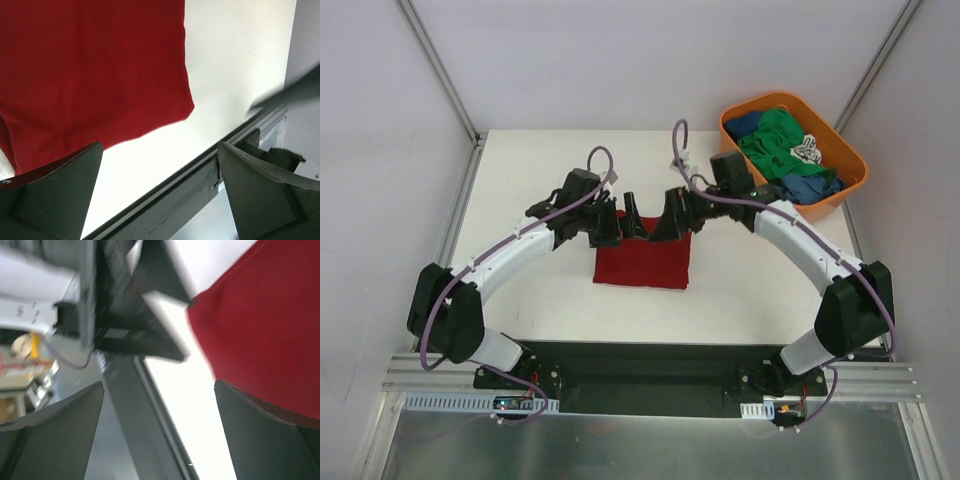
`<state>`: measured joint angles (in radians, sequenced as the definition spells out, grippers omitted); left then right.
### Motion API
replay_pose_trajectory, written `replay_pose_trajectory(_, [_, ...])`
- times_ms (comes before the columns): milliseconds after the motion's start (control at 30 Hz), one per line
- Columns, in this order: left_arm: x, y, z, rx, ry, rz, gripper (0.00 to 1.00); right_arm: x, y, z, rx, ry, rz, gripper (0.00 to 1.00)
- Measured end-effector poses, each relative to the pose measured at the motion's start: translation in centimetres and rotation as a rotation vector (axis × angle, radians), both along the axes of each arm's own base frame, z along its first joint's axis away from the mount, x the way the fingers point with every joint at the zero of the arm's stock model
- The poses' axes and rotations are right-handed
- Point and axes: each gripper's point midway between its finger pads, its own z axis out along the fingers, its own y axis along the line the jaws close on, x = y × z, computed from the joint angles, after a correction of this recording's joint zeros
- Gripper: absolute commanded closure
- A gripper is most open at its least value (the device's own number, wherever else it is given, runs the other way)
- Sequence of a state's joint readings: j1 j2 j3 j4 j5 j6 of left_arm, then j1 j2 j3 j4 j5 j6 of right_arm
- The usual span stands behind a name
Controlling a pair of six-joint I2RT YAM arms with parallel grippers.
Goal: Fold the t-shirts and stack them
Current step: Smooth out wrinkles on the folded tshirt
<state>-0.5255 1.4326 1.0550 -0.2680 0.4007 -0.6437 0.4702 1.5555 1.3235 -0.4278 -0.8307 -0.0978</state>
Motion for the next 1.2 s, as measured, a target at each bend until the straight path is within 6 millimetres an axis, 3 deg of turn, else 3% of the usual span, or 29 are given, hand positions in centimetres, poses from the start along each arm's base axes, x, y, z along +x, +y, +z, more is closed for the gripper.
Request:
replay_pose_trajectory(100, [2.6, -0.6, -0.2, 0.006, 0.005, 0.017, 0.01, -4.1, 1.1, -2.9, -0.002, 0.099, 0.081, 0.03])
replay_pose_trajectory(200, [5.3, -1.6, -1.4, 0.021, 0.027, 0.024, 0.01, -5.9, 1.1, -6.6, -0.055, 0.209, 0.095, 0.03])
replay_pose_trajectory(367, [8.8, -1.6, -5.0, 0.049, 0.083, 0.048, 0.01, -5.8, 0.6, -10.2, -0.115, 0.289, 0.071, 0.03])
replay_pose_trajectory(600, [11.8, 3.4, -9.8, 0.093, 0.186, 0.171, 0.01, -4.6, 0.2, -16.1, -0.211, 0.395, 0.023, 0.03])
replay_pose_trajectory(667, [12.1, 4.4, -11.1, 0.101, 0.215, 0.191, 0.01, -4.6, 0.1, -16.4, -0.210, 0.413, 0.019, 0.03])
replay_pose_trajectory(1000, [12.2, 3.8, -10.7, 0.074, 0.204, 0.149, 0.01, -3.3, -0.2, -15.9, -0.254, 0.384, -0.013, 0.03])
replay_pose_trajectory(1100, [11.9, 3.8, -9.9, 0.063, 0.196, 0.140, 0.01, -2.0, -0.3, -14.8, -0.271, 0.313, -0.022, 0.03])
replay_pose_trajectory(1200, [10.6, 3.9, -7.6, 0.042, 0.168, 0.129, 0.01, -0.8, -0.7, -12.5, -0.273, 0.205, -0.040, 0.03])
